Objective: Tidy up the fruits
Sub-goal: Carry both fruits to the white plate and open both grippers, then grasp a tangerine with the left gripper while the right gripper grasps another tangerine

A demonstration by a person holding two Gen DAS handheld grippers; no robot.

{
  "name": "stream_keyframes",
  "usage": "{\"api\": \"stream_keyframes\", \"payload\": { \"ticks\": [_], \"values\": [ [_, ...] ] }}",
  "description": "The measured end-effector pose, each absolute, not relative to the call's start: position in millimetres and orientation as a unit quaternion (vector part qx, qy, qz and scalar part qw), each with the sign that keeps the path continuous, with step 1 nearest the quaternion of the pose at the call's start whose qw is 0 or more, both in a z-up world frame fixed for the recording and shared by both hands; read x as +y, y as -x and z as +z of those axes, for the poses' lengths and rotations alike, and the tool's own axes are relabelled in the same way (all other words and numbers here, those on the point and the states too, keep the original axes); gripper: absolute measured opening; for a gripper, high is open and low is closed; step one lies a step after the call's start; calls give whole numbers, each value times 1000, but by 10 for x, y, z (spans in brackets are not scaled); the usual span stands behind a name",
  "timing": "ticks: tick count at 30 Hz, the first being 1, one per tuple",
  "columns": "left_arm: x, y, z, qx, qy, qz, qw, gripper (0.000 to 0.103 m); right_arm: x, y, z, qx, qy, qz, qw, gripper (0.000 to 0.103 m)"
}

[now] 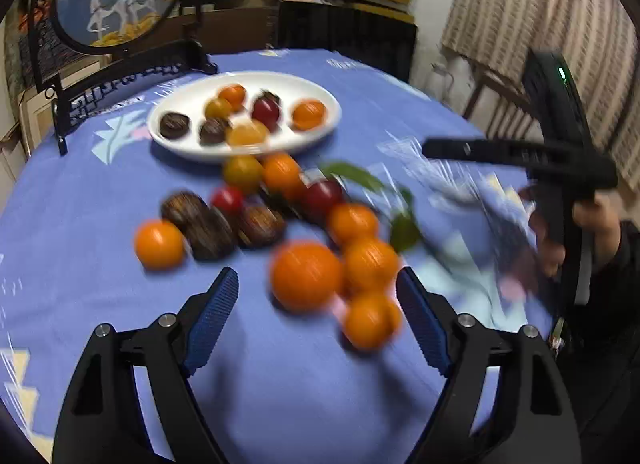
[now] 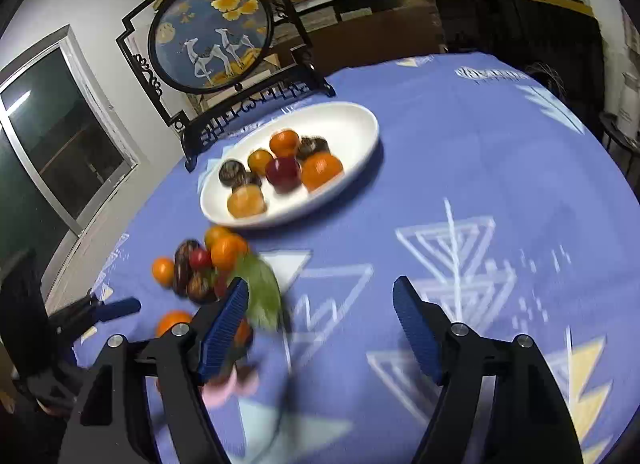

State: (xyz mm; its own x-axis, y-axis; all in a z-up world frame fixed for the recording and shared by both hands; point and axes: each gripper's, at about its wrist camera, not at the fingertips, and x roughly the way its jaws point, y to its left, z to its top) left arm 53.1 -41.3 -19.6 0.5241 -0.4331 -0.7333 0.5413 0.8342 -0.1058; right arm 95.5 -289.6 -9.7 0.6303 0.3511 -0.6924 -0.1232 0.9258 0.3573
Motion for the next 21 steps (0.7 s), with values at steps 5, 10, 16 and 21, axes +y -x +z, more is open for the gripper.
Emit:
{"api": "stream_keyframes", "payload": {
  "ticks": [5,10,16,21],
  "values": [
    [-646,-176,-376,386,-111,-282,871,53,-2963,-706,-162,412,-148,122,891,75],
    [-750,-161,-456,379,-129,-265,877,52,-2932,-588,-163,410,-144,126,892,75],
    [-692,-262,-552,390,-107,-251,880,36,-2788,-494,-181,415,-133,142,889,75],
    [-527,-186,-407,368,-82,-248,892,36,-2548,-401,-224,429,-102,176,880,75]
  ]
}}
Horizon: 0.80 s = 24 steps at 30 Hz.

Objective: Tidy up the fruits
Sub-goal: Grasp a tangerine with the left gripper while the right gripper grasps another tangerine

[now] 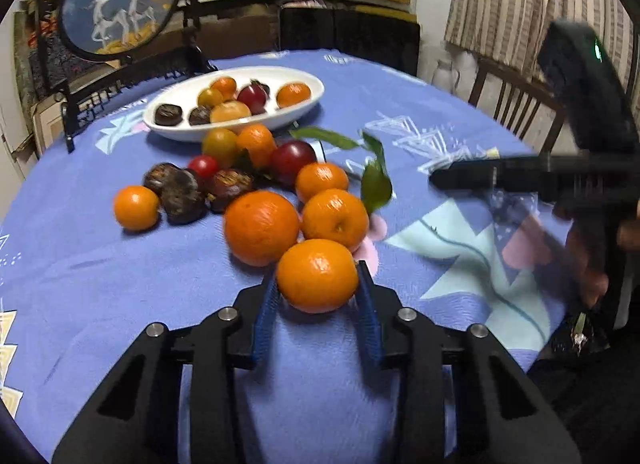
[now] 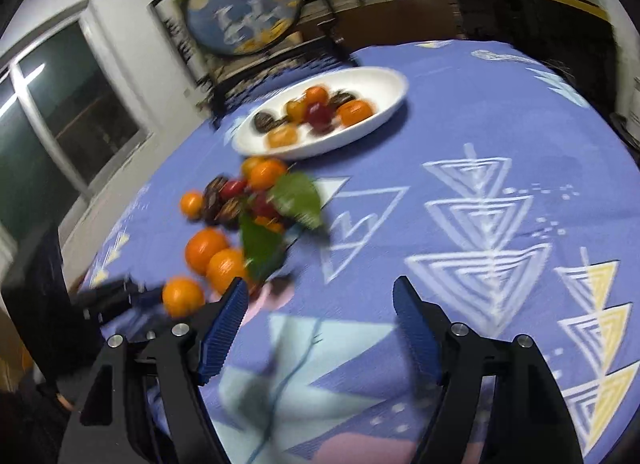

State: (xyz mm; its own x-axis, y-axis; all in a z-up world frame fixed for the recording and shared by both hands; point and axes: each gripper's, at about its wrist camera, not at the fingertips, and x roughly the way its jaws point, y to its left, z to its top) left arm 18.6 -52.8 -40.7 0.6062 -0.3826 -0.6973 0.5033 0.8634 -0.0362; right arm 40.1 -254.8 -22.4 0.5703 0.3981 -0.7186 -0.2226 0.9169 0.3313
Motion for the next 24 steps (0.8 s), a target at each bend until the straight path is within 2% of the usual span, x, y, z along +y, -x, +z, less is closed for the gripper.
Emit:
{"api": "stream_keyframes", "payload": {
  "ticks": [5,6,8,10,19,20,24],
  "values": [
    [-285,-155,-258,352,-55,-231,905,36,-2122,-268,-243,434,-58,234,868,74],
    [-231,-169,-239,351,-47,-227,907,36,-2050,-260,-253,433,-48,238,868,70],
    [-112,-192,-234,350,-32,-220,910,36,-1928,-298,-303,440,-39,243,864,56],
    [-35,-204,-266,356,-21,-214,909,36,-1846,-355,-344,447,-37,244,860,52],
    [70,-156,-330,365,-12,-215,906,36,-1673,-574,-323,439,-15,209,874,50],
    [74,-156,-334,364,-12,-216,906,36,-1661,-602,-346,441,-11,205,874,40],
    [85,-163,-335,364,-8,-217,906,36,-1670,-596,-384,439,-8,213,873,40]
  ]
}}
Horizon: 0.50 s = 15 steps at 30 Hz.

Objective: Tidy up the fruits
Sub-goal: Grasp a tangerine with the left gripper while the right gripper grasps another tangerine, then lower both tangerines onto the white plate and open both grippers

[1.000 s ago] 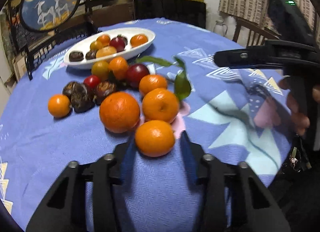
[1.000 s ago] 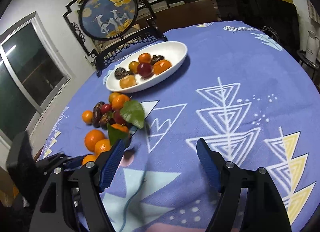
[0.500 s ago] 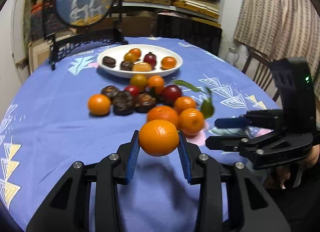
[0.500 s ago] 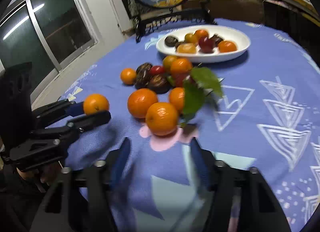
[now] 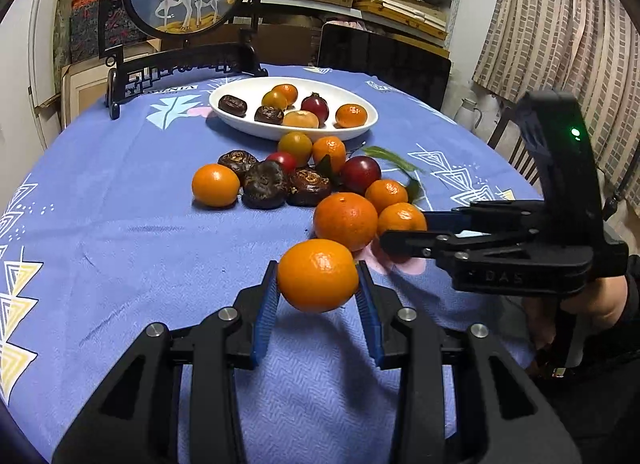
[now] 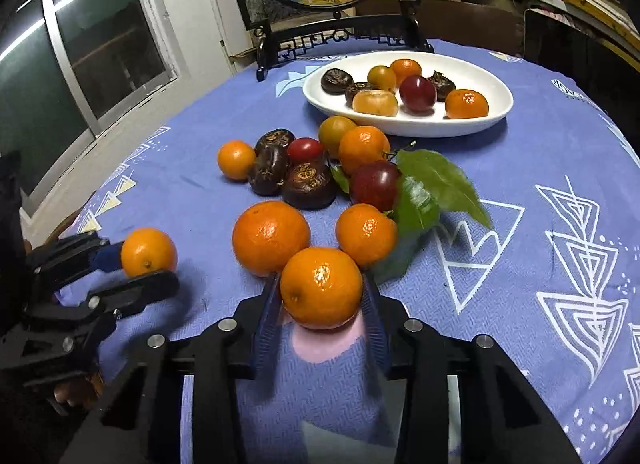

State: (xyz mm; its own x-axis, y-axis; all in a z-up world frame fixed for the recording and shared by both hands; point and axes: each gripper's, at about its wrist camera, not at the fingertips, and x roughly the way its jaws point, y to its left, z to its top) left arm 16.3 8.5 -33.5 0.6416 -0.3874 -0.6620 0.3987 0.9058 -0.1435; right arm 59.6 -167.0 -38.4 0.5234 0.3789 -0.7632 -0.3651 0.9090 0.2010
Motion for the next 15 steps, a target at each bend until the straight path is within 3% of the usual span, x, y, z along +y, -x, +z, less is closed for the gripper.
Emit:
{"api": "stream_keyframes", "payload": {
  "ticks": [15],
  "values": [
    [33,-566,44,347,10,-230,909,36,-2587,-599,303,371,-136,238,887,40]
  ]
}}
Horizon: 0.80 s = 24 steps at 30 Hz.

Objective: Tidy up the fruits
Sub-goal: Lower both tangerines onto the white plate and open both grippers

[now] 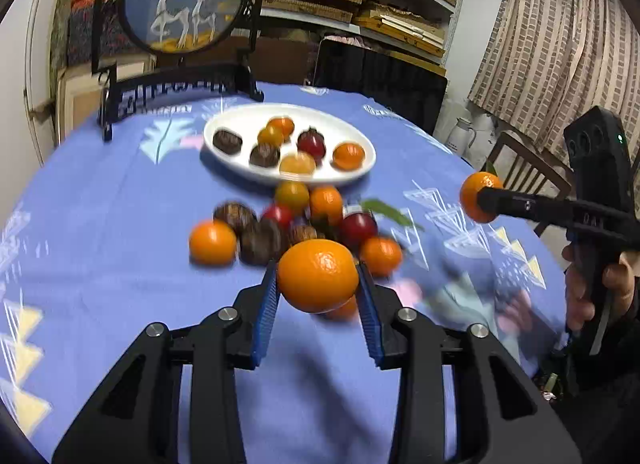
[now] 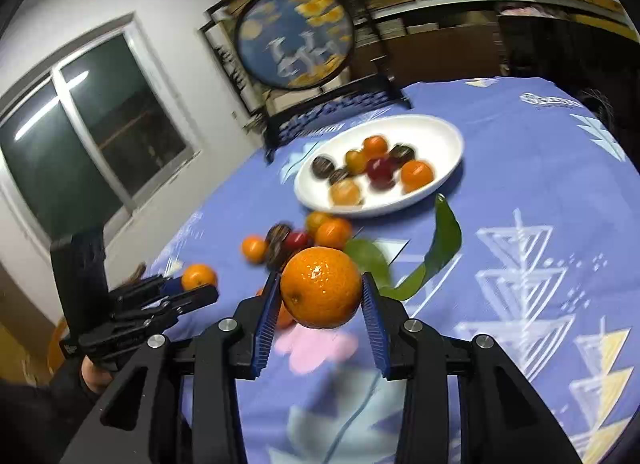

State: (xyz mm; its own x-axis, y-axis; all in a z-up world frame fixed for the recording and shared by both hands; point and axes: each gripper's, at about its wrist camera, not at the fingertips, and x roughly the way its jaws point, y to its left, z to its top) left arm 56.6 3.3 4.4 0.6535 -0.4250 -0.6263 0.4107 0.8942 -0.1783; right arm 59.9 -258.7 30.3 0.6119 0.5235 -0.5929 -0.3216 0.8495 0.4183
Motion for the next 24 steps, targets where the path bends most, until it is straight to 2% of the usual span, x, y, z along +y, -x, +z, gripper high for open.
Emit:
{"api": "stream_keyframes", "payload": {
  "ticks": [8,15,17,18,19,20,22,24],
  "values": [
    [-232,-1550,372,340,-14,-231,911,37,-2663,-1581,444,375,-138,226,888,40],
    [-460,-2613,165,384,-24,-205,900,37,-2428,-2574,194,400,-136,218,880,41],
    [-483,-2812,63,392,-25,-198,898,37,-2370,-2810,76,412,-151,230,869,45],
    [-474,-2893,15,395,-24,-193,898,38,-2365,-2861,50,413,-158,232,866,51],
    [-453,-2958,-14,399,-20,-184,898,45,-2371,-2909,36,413,-163,228,866,63],
    [-421,-2982,-21,401,-13,-177,899,56,-2405,-2920,51,404,-170,214,873,66],
    [-329,-2919,16,394,5,-176,902,65,-2470,-2843,93,389,-180,211,878,66],
    [-282,-2791,80,385,1,-174,906,68,-2504,-2722,124,384,-180,210,881,66]
  ]
}}
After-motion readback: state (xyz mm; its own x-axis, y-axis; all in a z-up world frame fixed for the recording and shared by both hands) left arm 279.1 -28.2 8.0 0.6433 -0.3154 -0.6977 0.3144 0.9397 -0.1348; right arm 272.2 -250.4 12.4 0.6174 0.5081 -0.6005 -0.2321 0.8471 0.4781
